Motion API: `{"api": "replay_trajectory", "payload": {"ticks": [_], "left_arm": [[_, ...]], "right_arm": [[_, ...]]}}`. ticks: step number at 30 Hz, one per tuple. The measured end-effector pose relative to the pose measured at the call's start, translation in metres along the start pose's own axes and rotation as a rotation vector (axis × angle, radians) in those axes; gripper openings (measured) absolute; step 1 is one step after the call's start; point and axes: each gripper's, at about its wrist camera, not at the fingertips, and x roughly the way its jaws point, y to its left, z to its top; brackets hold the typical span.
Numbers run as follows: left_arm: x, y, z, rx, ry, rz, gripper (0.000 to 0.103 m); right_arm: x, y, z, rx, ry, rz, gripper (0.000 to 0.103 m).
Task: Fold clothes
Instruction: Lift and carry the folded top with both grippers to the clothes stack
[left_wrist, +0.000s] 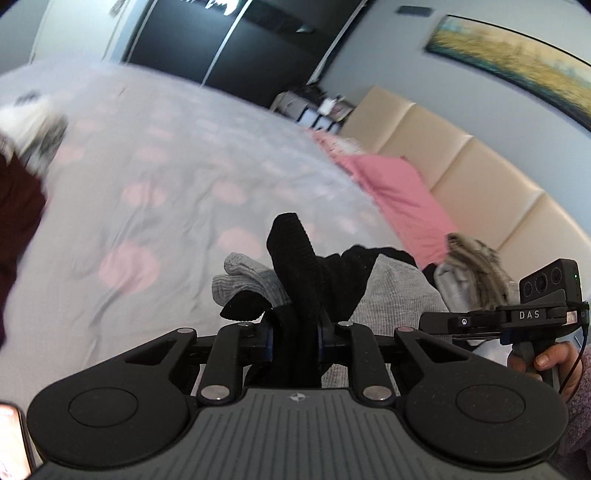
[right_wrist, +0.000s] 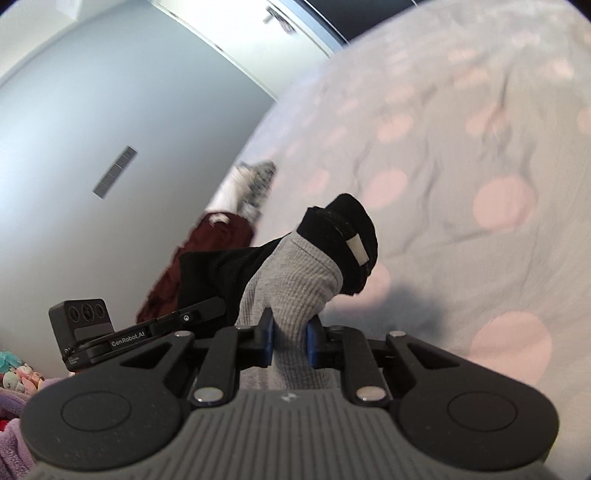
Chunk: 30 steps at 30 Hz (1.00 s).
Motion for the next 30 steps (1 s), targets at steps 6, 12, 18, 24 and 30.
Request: {"api": "replay_trajectory", "payload": {"ticks": [6,12,18,24,30], "left_arm": [[-0.007,-0.067,0.033,0.079,-0.041,-0.090,0.017],[0.014,-0.167,0.078,0.197,-0.025,-0.209,0.017],[0.060,-0.285,0.106,0.322,-0.028,-0.324,0.017],[0.125,-0.380,0.104,0.420,-0.006,-0.402,0.016],[0.190,-0.419,0.100,0.452,0.047,-0.413,0.016]], "right_arm": [[-0.076,0.024,0.014,-0.015,-0.099,0.003,0.019],[-0.184,0.027,0.038,-0.036,-0.212,-0.066,0.019],[-0.302,0.015,0.061,-0.074,-0.356,-0.205,0.019],[-0.396,-0.019,0.078,-0.072,-0.454,-0.345,0.019],[-0.456,-0.069,0.094,-0.013,-0.497,-0.476,0.019]]}}
